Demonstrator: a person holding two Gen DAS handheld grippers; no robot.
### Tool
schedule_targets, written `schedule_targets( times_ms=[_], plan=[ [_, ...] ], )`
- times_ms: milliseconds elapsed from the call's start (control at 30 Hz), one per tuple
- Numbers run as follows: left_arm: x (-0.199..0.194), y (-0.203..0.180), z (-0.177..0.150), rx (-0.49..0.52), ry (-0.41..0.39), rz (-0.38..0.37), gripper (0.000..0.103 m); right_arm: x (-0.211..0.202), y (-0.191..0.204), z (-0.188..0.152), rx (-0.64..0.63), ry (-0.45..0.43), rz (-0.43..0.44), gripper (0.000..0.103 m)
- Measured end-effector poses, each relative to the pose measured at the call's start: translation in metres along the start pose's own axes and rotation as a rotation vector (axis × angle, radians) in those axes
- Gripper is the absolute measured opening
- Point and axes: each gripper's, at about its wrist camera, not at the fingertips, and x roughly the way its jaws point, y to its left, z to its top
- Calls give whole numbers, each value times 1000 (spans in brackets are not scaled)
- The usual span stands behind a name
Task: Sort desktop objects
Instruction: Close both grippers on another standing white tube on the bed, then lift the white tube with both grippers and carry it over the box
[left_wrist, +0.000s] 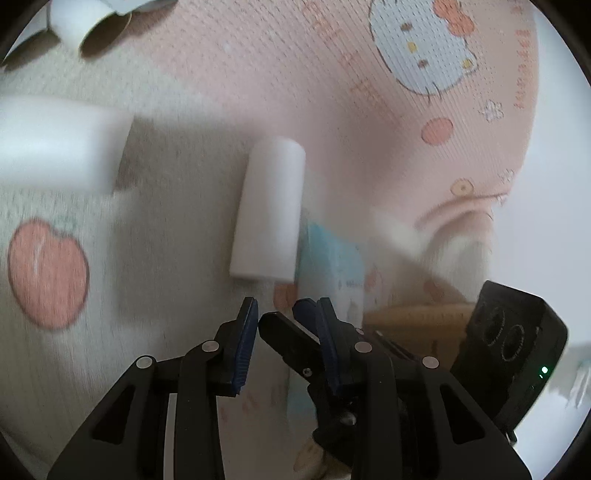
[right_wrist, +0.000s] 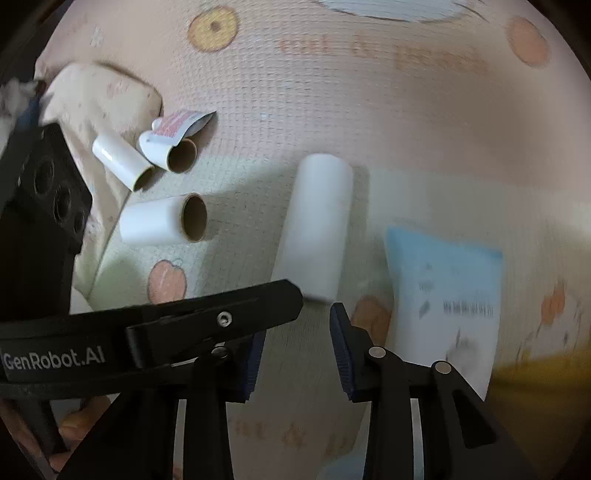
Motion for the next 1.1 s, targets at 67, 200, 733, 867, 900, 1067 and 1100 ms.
schedule_targets(
  times_ms=[67,200,733,867,900,1067,1100],
  plan=[
    [-4,-2,-3,13,1,-7,35,-6,-4,-9,37,-7,27,31],
    [-10,-3,1,30,-65,36,38,-16,1,-15,35,-83,20,32],
    [-2,22,48,-123,-134,-66,47,1,-3,22,33,-99,-21,32],
    [-1,24,50,-128,-124,-85,47,10,-13,29,78,-81,6,32],
    [0,22,51,-115,-128,-73,47,12,-15,31,86,-82,19,32],
    [8,20,53,-104,-115,-43,47,23,-24,37,128,-69,59,41],
    [9,22,52,-106,-109,-42,47,25,-25,37,136,-68,69,44]
  ],
)
